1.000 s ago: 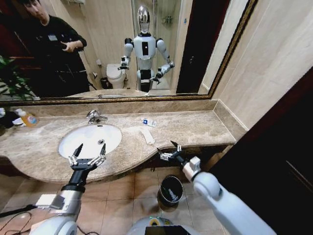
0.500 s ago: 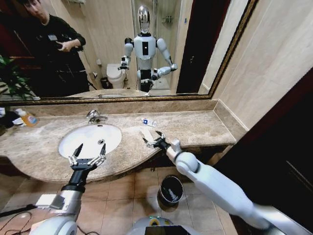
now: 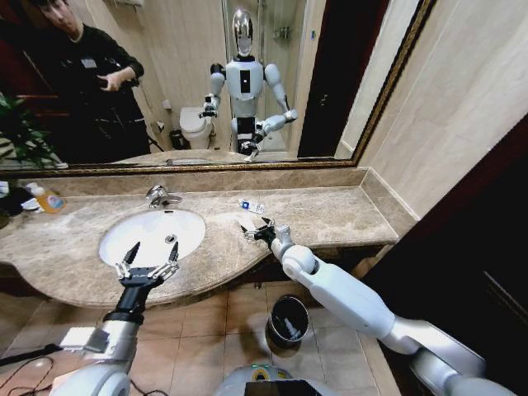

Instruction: Pick up the trash from the sink and place it in the trash bin.

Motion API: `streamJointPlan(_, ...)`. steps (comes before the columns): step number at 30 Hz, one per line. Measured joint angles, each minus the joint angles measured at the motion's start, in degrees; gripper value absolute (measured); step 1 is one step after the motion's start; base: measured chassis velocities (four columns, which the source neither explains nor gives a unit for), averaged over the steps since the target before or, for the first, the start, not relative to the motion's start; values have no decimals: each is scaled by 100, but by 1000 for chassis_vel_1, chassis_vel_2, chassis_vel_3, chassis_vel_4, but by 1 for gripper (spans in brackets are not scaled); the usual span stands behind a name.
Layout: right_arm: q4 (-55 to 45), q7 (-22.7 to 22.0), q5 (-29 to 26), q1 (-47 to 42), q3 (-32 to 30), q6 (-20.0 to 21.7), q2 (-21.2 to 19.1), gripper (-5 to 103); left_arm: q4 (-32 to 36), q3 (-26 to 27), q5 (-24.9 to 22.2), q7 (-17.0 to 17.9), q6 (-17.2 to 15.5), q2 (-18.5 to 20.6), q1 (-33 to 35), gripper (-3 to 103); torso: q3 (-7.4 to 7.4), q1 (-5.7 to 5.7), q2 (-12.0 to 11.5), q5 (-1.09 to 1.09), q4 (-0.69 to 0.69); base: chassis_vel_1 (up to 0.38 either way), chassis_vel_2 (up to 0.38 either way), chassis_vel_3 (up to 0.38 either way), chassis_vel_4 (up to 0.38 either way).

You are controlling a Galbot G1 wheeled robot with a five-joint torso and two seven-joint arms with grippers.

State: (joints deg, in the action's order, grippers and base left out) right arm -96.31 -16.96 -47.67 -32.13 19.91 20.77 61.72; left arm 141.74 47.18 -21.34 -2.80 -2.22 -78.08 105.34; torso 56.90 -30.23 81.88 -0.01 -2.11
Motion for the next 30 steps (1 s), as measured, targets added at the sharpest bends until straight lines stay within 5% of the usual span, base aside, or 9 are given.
streamJointPlan(5, 180, 70, -175, 87, 21, 100, 33, 88, 0, 0, 0, 0, 0, 0, 0, 100, 0, 1, 0, 0, 0, 0, 0, 0, 0)
streamJointPlan(8, 399, 227, -172, 121, -12, 87, 66, 72, 0, 0, 0, 0, 0, 0, 0, 100, 0, 0, 0, 0, 0, 0, 0, 0, 0)
streamJointPlan(10, 451, 267, -166, 122, -27, 59, 72, 72, 0, 0, 0, 0, 0, 0, 0, 100, 0, 1, 0, 0, 0, 0, 0, 0, 0)
streamJointPlan(19, 358, 372, -121, 42, -128, -65, -23, 34, 0, 0, 0, 0, 0, 0, 0, 100, 0, 0, 0, 1, 0, 0, 0, 0, 0)
streamJointPlan(21, 268, 394, -112, 0, -150, -78, -65, 34, 0, 0, 0, 0, 0, 0, 0, 100, 0, 1, 0, 1, 0, 0, 0, 0, 0)
streamJointPlan(25, 197, 459, -57, -36, -173, -132, -127, 13, 0, 0, 0, 0, 0, 0, 0, 100, 0, 1, 0, 1, 0, 0, 0, 0, 0)
streamJointPlan(30, 89, 492, -20, -99, -270, -190, -192, 3, 0, 0, 0, 0, 0, 0, 0, 100, 0, 0, 0, 1, 0, 0, 0, 0, 0)
